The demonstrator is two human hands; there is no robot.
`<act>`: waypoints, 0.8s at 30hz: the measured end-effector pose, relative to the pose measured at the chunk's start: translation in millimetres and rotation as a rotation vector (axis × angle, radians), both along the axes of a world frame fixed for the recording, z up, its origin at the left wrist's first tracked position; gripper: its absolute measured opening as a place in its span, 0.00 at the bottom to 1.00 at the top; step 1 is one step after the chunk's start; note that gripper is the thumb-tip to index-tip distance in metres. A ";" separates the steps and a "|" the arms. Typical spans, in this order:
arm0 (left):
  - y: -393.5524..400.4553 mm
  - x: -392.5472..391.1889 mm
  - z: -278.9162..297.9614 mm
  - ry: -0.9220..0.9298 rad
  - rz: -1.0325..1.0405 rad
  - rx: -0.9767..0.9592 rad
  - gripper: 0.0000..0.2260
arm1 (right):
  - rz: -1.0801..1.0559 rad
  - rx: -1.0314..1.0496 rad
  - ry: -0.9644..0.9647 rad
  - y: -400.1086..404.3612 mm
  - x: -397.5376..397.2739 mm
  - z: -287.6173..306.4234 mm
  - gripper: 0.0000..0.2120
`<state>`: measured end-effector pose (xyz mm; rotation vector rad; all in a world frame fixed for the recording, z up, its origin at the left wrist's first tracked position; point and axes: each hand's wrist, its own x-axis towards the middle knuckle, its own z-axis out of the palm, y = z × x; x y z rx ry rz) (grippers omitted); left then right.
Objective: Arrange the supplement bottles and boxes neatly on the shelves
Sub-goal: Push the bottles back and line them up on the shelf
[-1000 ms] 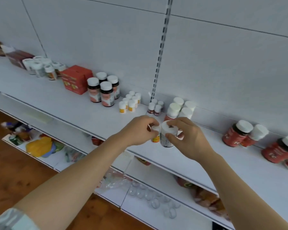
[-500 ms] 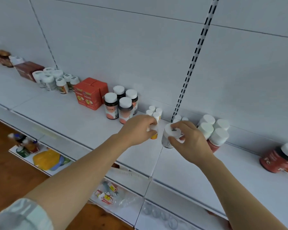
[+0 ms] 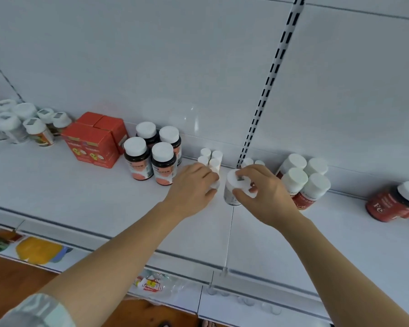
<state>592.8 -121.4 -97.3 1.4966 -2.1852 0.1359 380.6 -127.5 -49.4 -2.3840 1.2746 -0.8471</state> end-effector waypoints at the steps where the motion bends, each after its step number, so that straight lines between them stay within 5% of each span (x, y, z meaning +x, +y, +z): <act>1: -1.5 1.0 -1.7 -0.007 -0.016 -0.015 0.09 | -0.015 -0.006 0.007 1.7 1.5 0.3 0.17; 24: 0.1 14.4 3.1 0.040 -0.036 0.036 0.13 | -0.157 -0.050 0.021 34.1 11.5 13.4 0.16</act>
